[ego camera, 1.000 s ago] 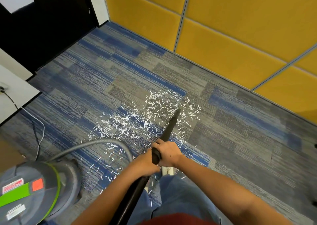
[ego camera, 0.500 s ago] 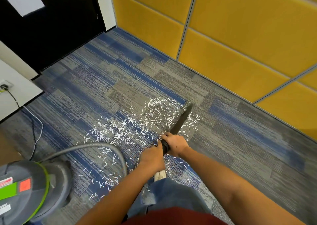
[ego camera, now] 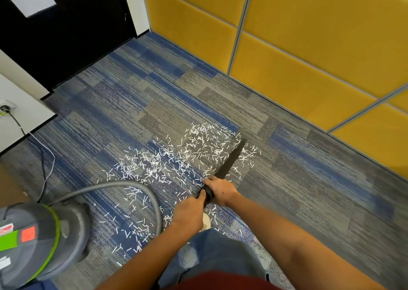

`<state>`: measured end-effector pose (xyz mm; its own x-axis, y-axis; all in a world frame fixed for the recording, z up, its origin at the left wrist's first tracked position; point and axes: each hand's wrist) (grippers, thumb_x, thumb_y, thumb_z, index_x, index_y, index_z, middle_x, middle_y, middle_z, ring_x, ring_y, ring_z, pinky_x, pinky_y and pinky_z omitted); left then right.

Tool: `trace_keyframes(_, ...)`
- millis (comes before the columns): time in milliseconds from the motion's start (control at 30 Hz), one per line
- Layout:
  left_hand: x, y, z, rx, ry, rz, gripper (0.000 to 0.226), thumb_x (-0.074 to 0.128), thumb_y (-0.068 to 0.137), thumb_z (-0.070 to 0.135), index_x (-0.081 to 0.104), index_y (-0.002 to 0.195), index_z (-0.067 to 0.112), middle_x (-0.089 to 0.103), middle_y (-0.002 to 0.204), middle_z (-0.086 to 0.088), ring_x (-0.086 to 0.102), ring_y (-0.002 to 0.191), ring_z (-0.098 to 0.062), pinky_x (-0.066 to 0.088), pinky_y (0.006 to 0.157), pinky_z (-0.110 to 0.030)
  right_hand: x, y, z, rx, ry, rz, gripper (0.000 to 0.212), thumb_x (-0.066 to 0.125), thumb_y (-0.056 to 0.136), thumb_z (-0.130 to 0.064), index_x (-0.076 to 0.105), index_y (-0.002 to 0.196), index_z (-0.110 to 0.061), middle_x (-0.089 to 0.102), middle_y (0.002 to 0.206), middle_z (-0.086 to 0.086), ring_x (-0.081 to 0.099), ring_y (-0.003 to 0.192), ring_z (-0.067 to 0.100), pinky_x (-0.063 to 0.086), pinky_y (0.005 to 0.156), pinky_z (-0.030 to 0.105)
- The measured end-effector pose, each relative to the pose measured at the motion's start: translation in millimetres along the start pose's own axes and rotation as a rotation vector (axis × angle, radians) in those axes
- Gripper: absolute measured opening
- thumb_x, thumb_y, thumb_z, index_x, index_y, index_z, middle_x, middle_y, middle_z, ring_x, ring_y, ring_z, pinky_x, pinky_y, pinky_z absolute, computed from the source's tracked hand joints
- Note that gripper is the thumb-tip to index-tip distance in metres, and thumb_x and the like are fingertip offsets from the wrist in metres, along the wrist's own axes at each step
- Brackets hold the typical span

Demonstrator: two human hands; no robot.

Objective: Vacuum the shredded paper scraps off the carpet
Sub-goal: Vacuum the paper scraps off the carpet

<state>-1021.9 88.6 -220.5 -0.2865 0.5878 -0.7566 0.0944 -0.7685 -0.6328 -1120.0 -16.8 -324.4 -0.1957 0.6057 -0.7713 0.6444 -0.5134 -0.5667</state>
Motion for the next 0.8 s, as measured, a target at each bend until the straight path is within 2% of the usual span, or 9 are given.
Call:
trace_keyframes(300,-4,-23,-28,-0.054,0.004,0.066,0.065,0.044,0.096,0.014,0.009,0.151,0.017,0.058,0.119,-0.009,0.058,0.108,-0.024,0.048,0.083,-0.034,-9,12,-43,-0.077,0.035,0.004,0.034,0.066,0.084,-0.02,0.05,0.114,-0.018,0.054,0.115,0.008,0.059,0.103,0.029,0.049,0.089,0.045)
trace_keyframes(467,-4,-32,-46,-0.04,0.034,0.096,0.065,0.042,0.094,0.005,0.01,0.15,0.008,0.06,0.116,-0.01,0.059,0.104,-0.025,0.048,0.082,-0.034,-18,19,-70,-0.114,-0.014,0.002,0.03,0.064,0.083,-0.011,0.054,0.111,-0.013,0.055,0.112,0.009,0.059,0.102,0.027,0.051,0.088,0.042)
trace_keyframes(633,-4,-37,-59,-0.028,0.035,0.106,0.067,0.043,0.094,0.005,0.007,0.15,0.008,0.06,0.117,-0.011,0.058,0.106,-0.025,0.049,0.082,-0.034,-19,23,-84,-0.137,-0.028,-0.011,0.026,0.065,0.081,-0.011,0.056,0.106,-0.011,0.059,0.105,0.01,0.06,0.099,0.026,0.051,0.088,0.041)
trace_keyframes(800,1,-41,-70,-0.053,0.037,0.12,0.068,0.043,0.094,0.007,0.006,0.151,0.009,0.059,0.118,-0.011,0.057,0.106,-0.025,0.048,0.083,-0.035,-16,24,-99,-0.143,-0.009,-0.004,0.024,0.063,0.084,-0.009,0.055,0.107,-0.013,0.057,0.109,0.008,0.059,0.1,0.026,0.049,0.091,0.039)
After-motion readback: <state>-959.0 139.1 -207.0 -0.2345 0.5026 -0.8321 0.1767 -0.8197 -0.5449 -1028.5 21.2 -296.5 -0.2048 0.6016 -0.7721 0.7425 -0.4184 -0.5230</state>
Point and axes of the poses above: each hand's wrist, its own y-axis towards the middle knuckle, its own x-axis out of the palm, z = x × y
